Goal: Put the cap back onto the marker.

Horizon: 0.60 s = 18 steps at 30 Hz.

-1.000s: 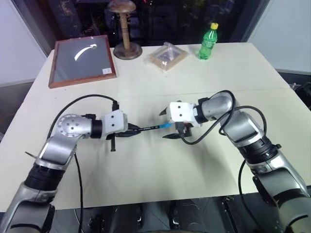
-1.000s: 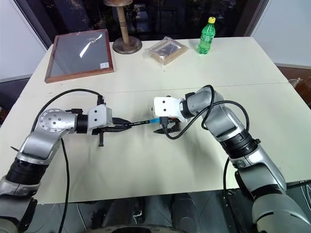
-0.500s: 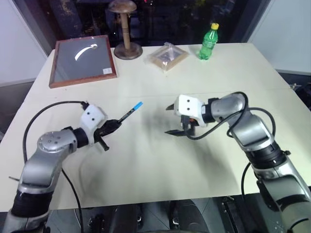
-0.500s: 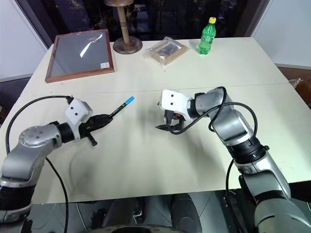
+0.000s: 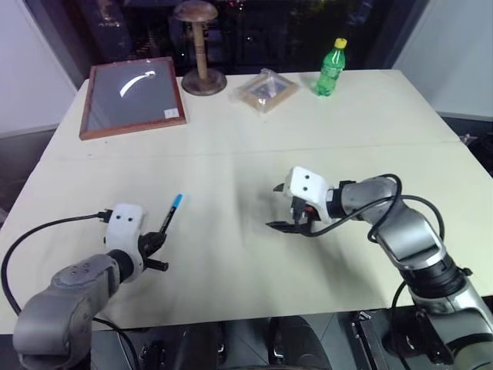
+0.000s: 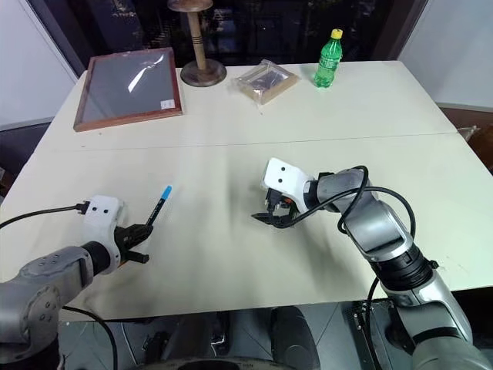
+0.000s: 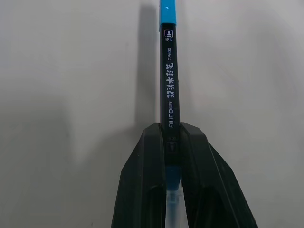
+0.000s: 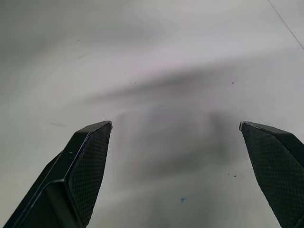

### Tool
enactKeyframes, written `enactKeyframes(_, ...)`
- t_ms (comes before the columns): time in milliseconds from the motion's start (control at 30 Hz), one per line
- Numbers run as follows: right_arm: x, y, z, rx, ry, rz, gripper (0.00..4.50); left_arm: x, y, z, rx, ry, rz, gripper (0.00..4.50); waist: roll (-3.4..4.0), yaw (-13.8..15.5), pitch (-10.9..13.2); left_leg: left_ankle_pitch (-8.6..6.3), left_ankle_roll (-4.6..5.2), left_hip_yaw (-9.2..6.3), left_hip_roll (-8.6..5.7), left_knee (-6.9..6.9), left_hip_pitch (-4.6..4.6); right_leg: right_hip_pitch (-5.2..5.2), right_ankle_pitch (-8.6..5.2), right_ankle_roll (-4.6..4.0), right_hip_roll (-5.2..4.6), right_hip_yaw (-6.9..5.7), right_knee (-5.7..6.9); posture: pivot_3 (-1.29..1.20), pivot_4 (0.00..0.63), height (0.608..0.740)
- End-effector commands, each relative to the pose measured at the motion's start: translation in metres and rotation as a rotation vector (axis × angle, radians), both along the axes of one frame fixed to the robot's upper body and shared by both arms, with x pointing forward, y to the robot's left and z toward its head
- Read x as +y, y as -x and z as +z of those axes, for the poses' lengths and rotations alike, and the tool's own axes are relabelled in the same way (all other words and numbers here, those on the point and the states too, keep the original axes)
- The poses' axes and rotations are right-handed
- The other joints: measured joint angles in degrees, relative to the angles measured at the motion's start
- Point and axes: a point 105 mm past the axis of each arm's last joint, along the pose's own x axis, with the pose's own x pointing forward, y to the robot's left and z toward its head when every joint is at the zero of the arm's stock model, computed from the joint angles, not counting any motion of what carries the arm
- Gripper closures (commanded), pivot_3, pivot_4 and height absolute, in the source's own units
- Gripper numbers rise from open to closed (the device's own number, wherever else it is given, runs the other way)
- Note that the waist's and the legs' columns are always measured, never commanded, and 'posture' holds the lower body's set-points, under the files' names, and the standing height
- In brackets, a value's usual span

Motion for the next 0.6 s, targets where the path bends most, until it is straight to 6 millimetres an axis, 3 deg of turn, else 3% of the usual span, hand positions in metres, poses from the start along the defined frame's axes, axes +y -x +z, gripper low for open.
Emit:
enactKeyframes(33, -0.002, 0.002, 0.013, -0.047, -0.018, -0.01, 0.05, 0.002, -0.003, 0.0, -0.018, -0.031, 0.014, 4.5, 0.0, -0.02, 0.0, 0.0, 0.0, 0.0, 0.0, 0.0, 0.0, 0.0, 0.0, 0.0, -0.02, 0.01, 0.0, 0.0, 0.15, 0.74)
enactKeyframes(133, -0.003, 0.002, 0.014, -0.046, -0.019, -0.019, 0.05, -0.001, -0.003, -0.003, -0.019, -0.016, 0.01, 4.5, 0.0, -0.03, 0.0, 0.0, 0.0, 0.01, 0.0, -0.01, -0.01, -0.01, -0.01, -0.02, -0.13, 0.01, -0.01, 0.0, 0.15, 0.74)
enactKeyframes(167, -0.004, 0.002, 0.014, -0.046, -0.018, -0.023, 0.0, -0.003, -0.003, -0.003, -0.023, -0.005, 0.006, 3.54, 0.0, 0.01, 0.0, 0.0, 0.0, 0.01, 0.0, -0.01, -0.01, -0.02, -0.01, -0.02, -0.16, 0.01, -0.02, 0.0, 0.15, 0.74)
enactKeyframes(233, -0.006, 0.002, 0.015, -0.046, -0.017, -0.029, 0.0, -0.006, -0.002, -0.003, -0.029, 0.008, -0.005, 2.87, 0.0, 0.02, 0.0, 0.0, 0.0, 0.01, -0.02, -0.01, -0.01, -0.02, -0.01, -0.03, -0.21, 0.0, -0.02, 0.0, 0.15, 0.74)
enactKeyframes(400, -0.011, 0.0, 0.017, -0.047, -0.016, -0.041, 0.0, -0.007, -0.003, 0.008, -0.091, 0.018, 0.008, 0.36, 0.0, -0.01, 0.0, -0.01, 0.01, 0.01, -0.02, -0.01, -0.01, -0.02, -0.06, -0.12, -0.27, 0.0, -0.04, 0.0, 0.15, 0.74)
enactKeyframes(433, -0.011, 0.0, 0.017, -0.047, -0.016, -0.042, 0.0, -0.006, -0.003, 0.012, -0.112, 0.016, 0.015, 0.02, 0.0, -0.01, 0.0, -0.01, 0.01, 0.01, -0.02, -0.01, -0.01, -0.02, -0.09, -0.19, -0.28, 0.0, -0.04, 0.0, 0.15, 0.74)
enactKeyframes(600, -0.013, -0.001, 0.018, -0.045, -0.014, -0.029, 0.0, -0.007, 0.0, 0.029, -0.191, -0.008, 0.029, 0.02, 0.0, 0.01, 0.0, -0.01, 0.01, 0.01, -0.03, -0.02, -0.02, -0.02, -0.1, -0.2, -0.3, 0.0, -0.05, 0.0, 0.15, 0.74)
